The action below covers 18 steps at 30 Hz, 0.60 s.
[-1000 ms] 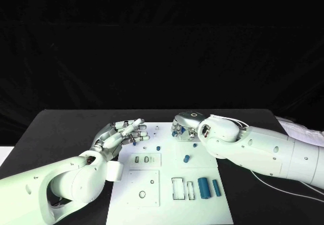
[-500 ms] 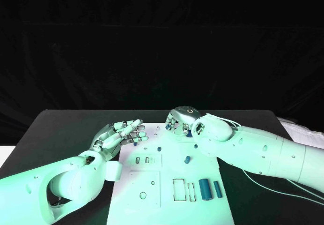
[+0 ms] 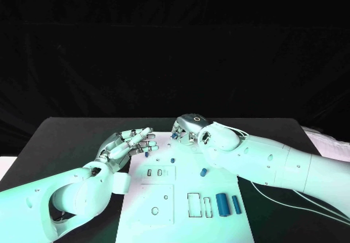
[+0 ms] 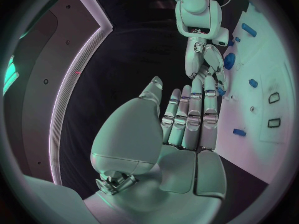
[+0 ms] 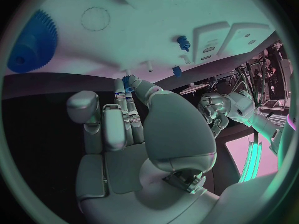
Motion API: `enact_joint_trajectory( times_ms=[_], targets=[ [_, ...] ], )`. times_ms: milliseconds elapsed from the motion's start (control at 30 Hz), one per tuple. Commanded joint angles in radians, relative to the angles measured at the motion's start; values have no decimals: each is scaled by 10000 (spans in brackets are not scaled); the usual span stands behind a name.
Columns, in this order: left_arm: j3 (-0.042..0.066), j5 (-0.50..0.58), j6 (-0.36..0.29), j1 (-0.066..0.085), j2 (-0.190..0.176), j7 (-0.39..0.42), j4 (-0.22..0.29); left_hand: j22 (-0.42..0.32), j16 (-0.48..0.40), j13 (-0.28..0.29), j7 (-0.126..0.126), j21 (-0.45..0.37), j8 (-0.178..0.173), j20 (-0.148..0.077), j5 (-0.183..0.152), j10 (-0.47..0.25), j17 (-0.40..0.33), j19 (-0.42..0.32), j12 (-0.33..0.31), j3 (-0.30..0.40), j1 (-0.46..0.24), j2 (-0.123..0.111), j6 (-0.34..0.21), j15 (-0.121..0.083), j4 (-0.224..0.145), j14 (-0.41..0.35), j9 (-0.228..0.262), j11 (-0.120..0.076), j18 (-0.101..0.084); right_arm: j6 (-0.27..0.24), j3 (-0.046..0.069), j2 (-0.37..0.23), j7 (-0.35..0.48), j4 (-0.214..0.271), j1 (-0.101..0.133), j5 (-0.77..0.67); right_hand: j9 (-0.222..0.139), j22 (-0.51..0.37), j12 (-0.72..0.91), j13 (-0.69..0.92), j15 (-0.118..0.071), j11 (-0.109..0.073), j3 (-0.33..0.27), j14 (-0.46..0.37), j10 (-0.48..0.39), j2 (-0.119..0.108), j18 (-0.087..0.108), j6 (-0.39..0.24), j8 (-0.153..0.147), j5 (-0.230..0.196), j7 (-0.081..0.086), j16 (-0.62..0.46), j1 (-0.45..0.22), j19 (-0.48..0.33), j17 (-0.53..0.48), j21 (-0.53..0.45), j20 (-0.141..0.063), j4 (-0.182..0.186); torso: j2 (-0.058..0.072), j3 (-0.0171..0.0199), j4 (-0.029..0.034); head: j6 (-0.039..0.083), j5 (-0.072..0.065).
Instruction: Assemble the parts on the task board
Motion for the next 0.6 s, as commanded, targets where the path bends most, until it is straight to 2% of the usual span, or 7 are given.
enact_joint_trajectory(
  times_ms=[33,167,600],
  targets=[
    [9,11,192,32,1,29,9,-9,-39,-12,38,-68,-33,57,28,-6,11,-34,-47,-18,15,76,-25,30,-65,-51,-16,36,113,110,1,78,-4,-89,-1,-14,267,9,-43,-10,-15,59,81,502,-42,110,-67,59,-7,4,-26,51,31,-6,7,57,62,-3,37,-20,56,44,-20],
    [8,11,193,46,-3,23,7,-13,-49,-13,39,-74,-40,59,28,-9,14,-37,-56,-21,17,78,-28,32,-74,-54,-16,38,113,189,-1,180,-19,-220,-3,-18,269,15,-48,-13,-9,66,88,501,-58,104,-68,47,-20,5,-17,58,27,-13,12,66,68,0,42,-22,61,60,-5],
    [8,11,203,78,-10,-7,27,-18,-60,-14,40,-80,-47,61,28,-14,17,-39,-66,-23,19,81,-31,34,-85,-57,-17,40,113,551,-30,421,-127,-466,-11,-123,276,29,-58,-25,20,96,99,496,-129,70,-66,-4,-70,16,15,81,-7,-44,26,90,90,20,78,-45,108,-1,10]
  ],
)
